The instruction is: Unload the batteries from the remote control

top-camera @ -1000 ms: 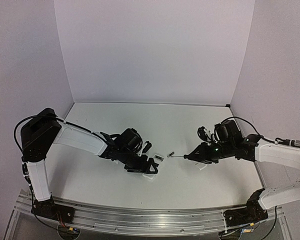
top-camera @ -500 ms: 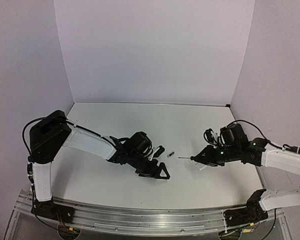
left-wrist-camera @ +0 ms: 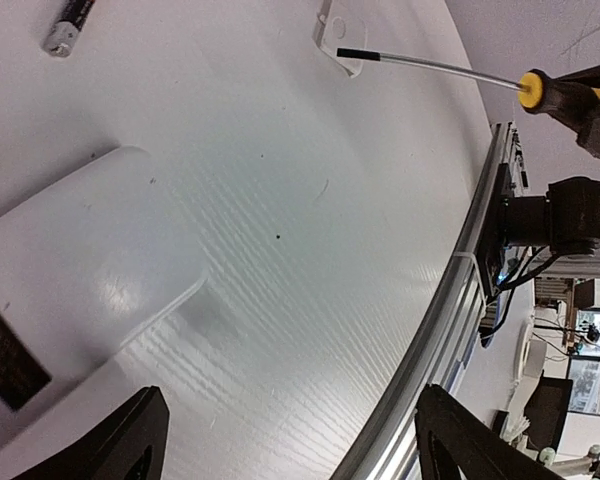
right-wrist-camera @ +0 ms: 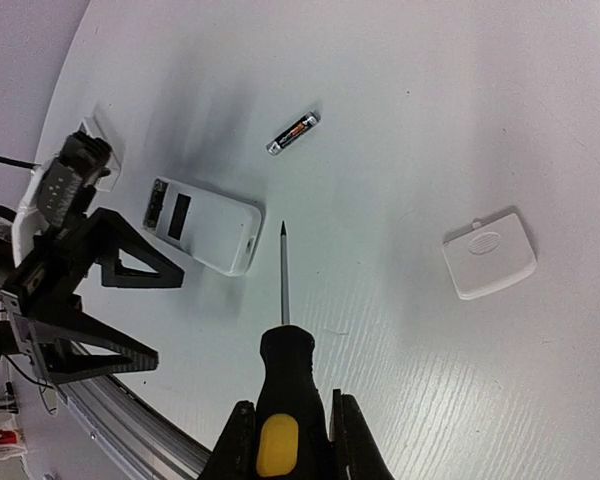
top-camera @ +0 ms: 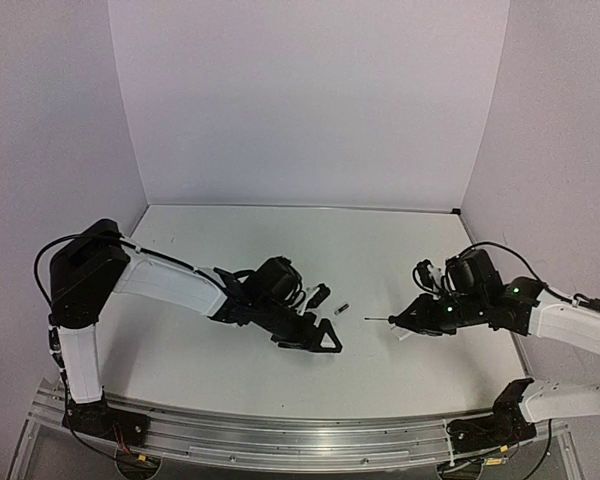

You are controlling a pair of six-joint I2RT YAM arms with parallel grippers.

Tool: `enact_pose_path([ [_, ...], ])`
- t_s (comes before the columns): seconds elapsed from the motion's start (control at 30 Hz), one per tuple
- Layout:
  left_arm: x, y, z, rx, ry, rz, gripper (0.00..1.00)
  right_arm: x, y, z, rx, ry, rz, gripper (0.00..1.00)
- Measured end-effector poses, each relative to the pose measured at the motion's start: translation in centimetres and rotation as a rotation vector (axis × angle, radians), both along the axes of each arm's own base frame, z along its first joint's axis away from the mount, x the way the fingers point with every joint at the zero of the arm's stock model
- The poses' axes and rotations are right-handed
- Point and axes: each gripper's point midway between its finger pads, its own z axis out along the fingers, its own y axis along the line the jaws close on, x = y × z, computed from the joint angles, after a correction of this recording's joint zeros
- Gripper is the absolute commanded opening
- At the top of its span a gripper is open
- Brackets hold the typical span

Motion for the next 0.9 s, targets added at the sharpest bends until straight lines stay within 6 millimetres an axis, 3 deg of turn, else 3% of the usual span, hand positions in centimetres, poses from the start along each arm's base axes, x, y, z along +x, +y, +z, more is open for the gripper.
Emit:
enact_pose_path([
  [0.13, 0.1, 2.4, 3.1, 0.014, -0.059, 0.057, 0.83, -0.3, 0.1, -0.3, -0.011, 0.010, 0.023, 0.00],
  [0.2, 0.6, 3.9, 5.3, 0.007, -0.100, 0.108, 0.77, -0.3, 0.3, -0.5, -0.017, 0.023, 0.041, 0.00],
  [0.33, 2.9, 7.3, 7.7, -0.011, -0.139, 0.228, 0.65, -0.1, 1.9, -0.5, -0.025, 0.049, 0.093, 0.00],
  [0.43, 5.5, 10.6, 6.2, 0.026, -0.114, 0.335, 0.58, -0.1, 4.1, -0.4, -0.029, 0.059, 0.157, 0.00],
  [0.53, 6.8, 12.7, 3.6, 0.087, -0.075, 0.391, 0.53, 0.3, 6.9, -0.2, -0.018, 0.062, 0.214, 0.00],
  [0.73, 6.7, 12.6, -0.1, 0.138, -0.017, 0.377, 0.39, 1.6, 11.5, -0.6, -0.004, 0.060, 0.276, 0.00],
  [0.9, 6.7, 12.9, -2.2, 0.178, 0.012, 0.377, 0.34, 2.6, 14.5, -0.9, -0.002, 0.054, 0.305, 0.00],
])
